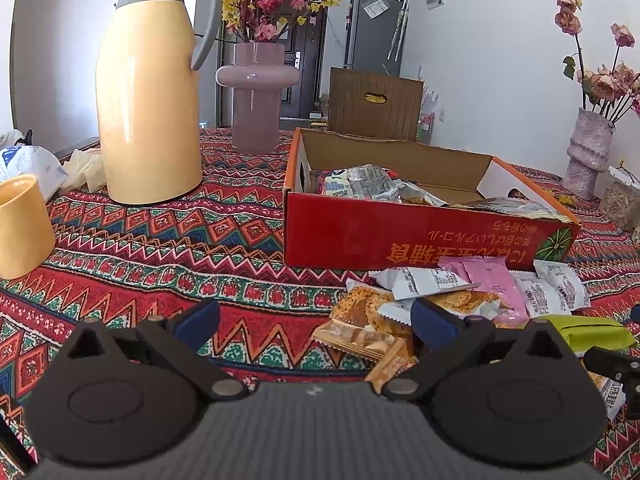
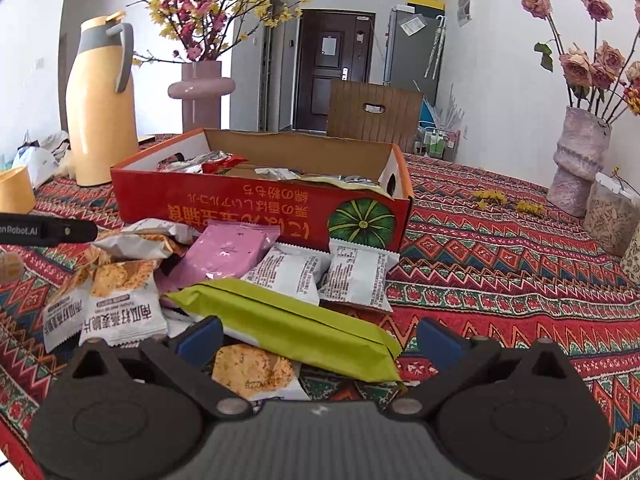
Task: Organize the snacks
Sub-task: 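Grasp the yellow-green bar with the right tool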
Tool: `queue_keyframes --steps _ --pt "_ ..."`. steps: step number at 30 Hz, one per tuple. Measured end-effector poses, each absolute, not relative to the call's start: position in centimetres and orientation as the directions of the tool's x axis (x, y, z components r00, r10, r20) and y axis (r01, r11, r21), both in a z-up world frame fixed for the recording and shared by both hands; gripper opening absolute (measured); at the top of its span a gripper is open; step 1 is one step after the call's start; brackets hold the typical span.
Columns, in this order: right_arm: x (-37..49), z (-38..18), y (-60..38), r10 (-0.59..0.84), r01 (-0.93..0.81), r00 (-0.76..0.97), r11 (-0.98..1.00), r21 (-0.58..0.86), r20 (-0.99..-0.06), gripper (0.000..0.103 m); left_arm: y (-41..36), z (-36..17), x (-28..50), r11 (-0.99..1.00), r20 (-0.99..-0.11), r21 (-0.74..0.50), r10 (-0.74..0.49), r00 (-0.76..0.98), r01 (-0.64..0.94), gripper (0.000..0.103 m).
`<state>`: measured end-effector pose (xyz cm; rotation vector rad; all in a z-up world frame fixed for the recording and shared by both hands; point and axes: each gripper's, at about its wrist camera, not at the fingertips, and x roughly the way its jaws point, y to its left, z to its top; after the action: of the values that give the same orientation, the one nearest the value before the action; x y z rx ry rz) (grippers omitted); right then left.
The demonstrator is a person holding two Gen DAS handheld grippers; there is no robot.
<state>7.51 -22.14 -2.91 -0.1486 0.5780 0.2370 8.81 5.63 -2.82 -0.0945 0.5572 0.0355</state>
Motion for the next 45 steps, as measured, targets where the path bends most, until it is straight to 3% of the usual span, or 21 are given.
queue_keyframes --steps 12,23,29,31,35,39,45 --pt "10.2 -3.7 -20.6 0.171 -0.331 0.773 0.930 -0.159 -0.611 0.103 5.6 -2.9 8.8 0.995 -0.531 -0.082 0.000 0.848 -0.051 0.103" --pt "11.7 -3.4 -20.8 0.189 -0.346 0.784 0.924 -0.163 -0.591 0.099 5.5 -3.0 8.8 0.995 -0.534 -0.085 -0.003 0.845 -0.050 0.103" --pt "11.8 -3.5 -20.1 0.230 -0.418 0.774 0.886 -0.203 -0.589 0.082 5.6 -3.0 8.8 0.995 -0.534 -0.085 -0.003 0.845 -0.051 0.103" --pt "11.8 -3.6 -20.0 0.241 -0.440 0.763 0.874 -0.209 -0.600 0.067 5.6 -3.0 8.8 0.995 -0.534 -0.086 -0.003 0.845 -0.051 0.103" --pt "11.6 -4.0 -19.4 0.232 -0.468 0.754 0.846 -0.255 -0.615 0.059 5.6 -3.0 8.8 0.995 -0.535 -0.085 -0.004 0.845 -0.050 0.103" --pt "10.9 -3.9 -19.0 0.231 -0.494 0.756 0.815 -0.303 -0.612 0.045 5.5 -3.1 8.9 0.995 -0.535 -0.086 -0.004 0.845 -0.049 0.103" --pt "9.6 -3.3 -18.8 0.232 -0.488 0.793 0.795 -0.359 -0.564 0.033 5.5 -3.1 8.9 0.995 -0.536 -0.086 -0.004 0.844 -0.050 0.103"
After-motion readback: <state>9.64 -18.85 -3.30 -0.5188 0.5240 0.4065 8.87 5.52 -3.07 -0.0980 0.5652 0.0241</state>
